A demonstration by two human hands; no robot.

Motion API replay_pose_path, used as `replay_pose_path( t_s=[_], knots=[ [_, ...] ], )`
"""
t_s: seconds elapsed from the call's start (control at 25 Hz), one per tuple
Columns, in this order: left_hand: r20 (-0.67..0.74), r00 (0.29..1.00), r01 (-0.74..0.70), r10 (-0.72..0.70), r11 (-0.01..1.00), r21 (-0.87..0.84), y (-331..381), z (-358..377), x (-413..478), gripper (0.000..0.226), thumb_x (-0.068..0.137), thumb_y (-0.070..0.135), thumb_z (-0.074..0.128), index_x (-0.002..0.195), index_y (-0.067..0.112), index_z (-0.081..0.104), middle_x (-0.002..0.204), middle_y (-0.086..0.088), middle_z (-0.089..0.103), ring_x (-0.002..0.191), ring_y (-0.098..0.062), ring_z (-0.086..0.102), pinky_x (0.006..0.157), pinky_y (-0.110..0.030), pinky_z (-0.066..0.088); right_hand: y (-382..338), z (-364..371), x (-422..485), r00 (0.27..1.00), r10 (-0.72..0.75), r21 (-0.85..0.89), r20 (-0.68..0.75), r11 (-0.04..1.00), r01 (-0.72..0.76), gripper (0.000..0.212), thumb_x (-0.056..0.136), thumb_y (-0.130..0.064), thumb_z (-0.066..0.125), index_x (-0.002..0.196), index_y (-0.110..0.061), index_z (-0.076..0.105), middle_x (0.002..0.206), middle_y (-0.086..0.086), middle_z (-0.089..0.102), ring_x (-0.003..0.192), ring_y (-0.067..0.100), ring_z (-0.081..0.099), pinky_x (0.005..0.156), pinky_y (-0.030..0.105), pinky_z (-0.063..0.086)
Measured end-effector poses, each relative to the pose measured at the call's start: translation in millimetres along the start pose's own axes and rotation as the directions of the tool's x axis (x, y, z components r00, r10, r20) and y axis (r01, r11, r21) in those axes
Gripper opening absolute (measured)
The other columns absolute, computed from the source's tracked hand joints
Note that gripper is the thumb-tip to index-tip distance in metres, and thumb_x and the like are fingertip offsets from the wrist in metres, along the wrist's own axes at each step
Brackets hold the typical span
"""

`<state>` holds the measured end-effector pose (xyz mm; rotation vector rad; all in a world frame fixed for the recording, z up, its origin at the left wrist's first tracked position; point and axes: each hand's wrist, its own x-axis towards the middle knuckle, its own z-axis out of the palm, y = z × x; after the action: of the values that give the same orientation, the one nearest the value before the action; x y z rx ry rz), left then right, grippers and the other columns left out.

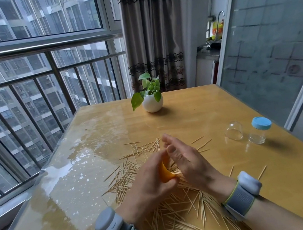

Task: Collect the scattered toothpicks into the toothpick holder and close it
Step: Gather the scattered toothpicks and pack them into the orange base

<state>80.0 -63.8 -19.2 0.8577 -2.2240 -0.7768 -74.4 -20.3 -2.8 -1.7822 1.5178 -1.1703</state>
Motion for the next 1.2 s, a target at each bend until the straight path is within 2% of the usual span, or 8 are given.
replay_pose_path(
  t_s=[0.12,0.24,0.32,0.52,0.68,0.88,1.04,1.2],
  knots=[
    [-0.162,0.985,0.049,-0.050,0.999,-0.008,-5,-14,4,0.064,0.076,0.021,0.081,0.131,0.027,0.051,0.109,0.016,0.060,0.095,0.004,0.060,0.079,-0.008,0.047,0,-19,9,0.998,0.052,0.034,-0.033,0.998,-0.051,0.073,0.092,-0.069,0.033,0.150,-0.024,0.035,0.152,-0.006,0.042,0.136,0.004,0.041,0.112,0.026,0.035],
    [-0.316,0.938,0.113,-0.143,0.987,-0.111,-12,-34,7,0.053,0.078,0.016,0.081,0.122,0.024,0.052,0.103,0.013,0.060,0.086,-0.001,0.062,0.069,-0.010,0.050,18,-34,20,0.978,0.199,-0.321,-0.061,0.924,-0.208,0.050,0.101,-0.042,0.043,0.143,-0.015,0.045,0.146,0.003,0.050,0.132,0.014,0.046,0.110,0.031,0.038],
    [-0.373,0.909,0.126,-0.186,0.976,-0.179,-17,-44,9,0.051,0.078,0.016,0.080,0.120,0.020,0.051,0.103,0.007,0.060,0.084,-0.008,0.062,0.067,-0.016,0.054,27,-22,28,0.962,0.269,-0.497,0.041,0.841,-0.214,0.051,0.102,-0.039,0.042,0.145,-0.011,0.042,0.149,0.005,0.045,0.136,0.018,0.042,0.112,0.032,0.033],
    [-0.489,0.837,0.167,-0.245,0.966,-0.198,-29,-66,7,0.052,0.077,0.018,0.081,0.118,0.023,0.050,0.099,0.014,0.058,0.084,-0.004,0.060,0.063,-0.014,0.051,28,14,91,0.926,0.361,-0.583,0.109,0.778,-0.235,0.058,0.100,-0.044,0.036,0.142,-0.005,0.040,0.149,0.015,0.042,0.137,0.030,0.040,0.113,0.042,0.033],
    [-0.516,0.834,0.166,-0.196,0.981,-0.105,-35,-64,7,0.053,0.077,0.020,0.081,0.118,0.025,0.049,0.098,0.011,0.058,0.086,-0.006,0.060,0.068,-0.016,0.050,24,41,115,0.930,0.308,-0.669,0.200,0.736,-0.099,0.036,0.097,-0.032,0.036,0.115,-0.008,0.054,0.127,0.016,0.057,0.116,0.031,0.052,0.097,0.042,0.043],
    [-0.554,0.817,0.165,-0.162,0.985,-0.045,-43,-62,10,0.053,0.076,0.024,0.079,0.119,0.024,0.049,0.103,0.002,0.061,0.087,-0.016,0.062,0.075,-0.032,0.054,1,50,72,0.916,0.072,-0.549,0.395,0.818,0.173,0.037,0.095,-0.026,0.039,0.128,-0.014,0.048,0.117,0.009,0.062,0.094,0.020,0.051,0.079,0.030,0.036],
    [-0.548,0.823,0.165,-0.152,0.986,-0.026,-42,-59,9,0.054,0.076,0.026,0.079,0.121,0.023,0.049,0.105,0.001,0.061,0.088,-0.018,0.061,0.077,-0.036,0.055,-9,38,43,0.886,0.002,-0.508,0.463,0.820,0.264,0.051,0.092,-0.029,0.050,0.141,-0.014,0.045,0.127,0.004,0.061,0.113,0.018,0.055,0.095,0.030,0.044],
    [-0.515,0.845,0.168,-0.144,0.986,-0.001,-40,-56,8,0.054,0.078,0.027,0.079,0.122,0.022,0.048,0.105,0.002,0.058,0.088,-0.016,0.059,0.075,-0.036,0.056,-13,19,53,0.849,0.194,-0.650,0.492,0.731,0.209,0.063,0.086,-0.050,0.063,0.135,-0.014,0.050,0.126,0.006,0.052,0.116,0.021,0.049,0.100,0.034,0.044]
  ],
)
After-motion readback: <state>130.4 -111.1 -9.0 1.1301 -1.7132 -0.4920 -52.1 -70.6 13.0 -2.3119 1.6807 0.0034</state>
